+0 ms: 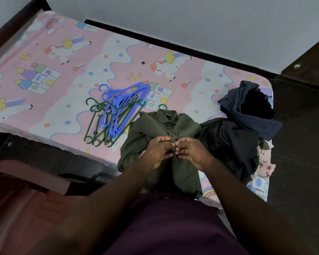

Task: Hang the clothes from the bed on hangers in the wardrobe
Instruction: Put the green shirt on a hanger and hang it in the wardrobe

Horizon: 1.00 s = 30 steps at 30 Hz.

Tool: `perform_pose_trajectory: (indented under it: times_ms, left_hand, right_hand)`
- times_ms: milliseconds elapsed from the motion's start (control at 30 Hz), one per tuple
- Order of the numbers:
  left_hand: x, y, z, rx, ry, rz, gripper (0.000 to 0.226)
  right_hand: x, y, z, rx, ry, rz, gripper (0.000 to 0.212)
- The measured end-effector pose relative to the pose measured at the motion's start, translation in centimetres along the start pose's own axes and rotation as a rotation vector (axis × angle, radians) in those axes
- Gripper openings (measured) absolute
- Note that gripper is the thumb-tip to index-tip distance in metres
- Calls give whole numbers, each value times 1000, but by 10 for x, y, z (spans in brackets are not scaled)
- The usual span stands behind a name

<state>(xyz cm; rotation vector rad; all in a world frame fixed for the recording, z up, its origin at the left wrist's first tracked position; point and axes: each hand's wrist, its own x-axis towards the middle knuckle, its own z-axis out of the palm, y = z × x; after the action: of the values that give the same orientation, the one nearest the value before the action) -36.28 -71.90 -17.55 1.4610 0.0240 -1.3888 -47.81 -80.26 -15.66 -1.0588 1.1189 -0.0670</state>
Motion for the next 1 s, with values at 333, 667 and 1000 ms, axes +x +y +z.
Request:
perform_pose_trajectory:
  times_ms: [333, 667, 1000]
  left_hand:
    - [6, 19, 0, -77, -19, 90, 25]
    - [9, -11, 6, 784, 139, 376, 29]
    - [22, 14, -37, 884, 22, 501, 5]
  right_hand:
    - [2, 19, 10, -367, 142, -270, 17]
    - [3, -7, -3, -467, 183, -342, 14]
    - [-5, -34, -43, -1053, 279, -448, 17]
